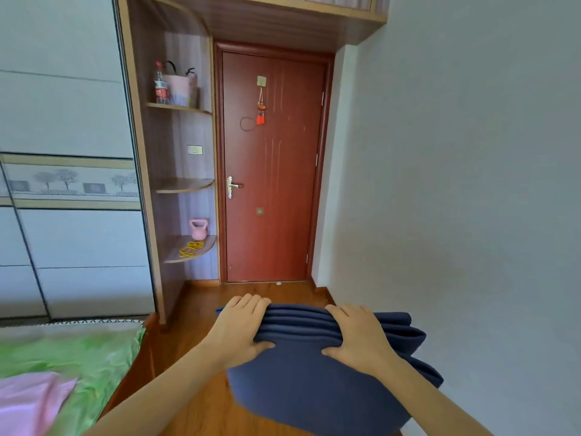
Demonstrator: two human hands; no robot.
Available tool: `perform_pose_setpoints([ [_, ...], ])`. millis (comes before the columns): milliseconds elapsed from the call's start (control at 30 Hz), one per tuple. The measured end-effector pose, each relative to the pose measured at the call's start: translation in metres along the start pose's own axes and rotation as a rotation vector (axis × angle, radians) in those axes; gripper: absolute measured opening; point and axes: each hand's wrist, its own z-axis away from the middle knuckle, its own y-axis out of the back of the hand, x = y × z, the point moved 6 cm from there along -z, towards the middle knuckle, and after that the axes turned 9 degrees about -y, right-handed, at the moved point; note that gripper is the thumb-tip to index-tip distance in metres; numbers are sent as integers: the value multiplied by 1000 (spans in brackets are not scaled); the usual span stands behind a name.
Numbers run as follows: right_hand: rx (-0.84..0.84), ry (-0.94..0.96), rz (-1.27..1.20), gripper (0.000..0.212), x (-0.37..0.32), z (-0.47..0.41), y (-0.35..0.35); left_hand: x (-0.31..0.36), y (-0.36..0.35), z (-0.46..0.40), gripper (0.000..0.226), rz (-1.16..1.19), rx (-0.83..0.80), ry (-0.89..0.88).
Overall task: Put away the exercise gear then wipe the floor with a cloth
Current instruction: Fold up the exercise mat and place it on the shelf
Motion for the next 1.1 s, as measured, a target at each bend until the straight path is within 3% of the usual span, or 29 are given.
perform_pose_setpoints([
  [400, -56, 258, -32, 74, -36, -233, -68, -179, -86, -33, 65, -141, -75, 253],
  [767, -27, 335, -1, 81, -94, -481, -133, -402, -167, -87, 77, -212, -57, 304],
  [1100, -26, 346, -25, 79, -98, -686, -187, -564, -253, -168, 85, -215, -19, 336],
])
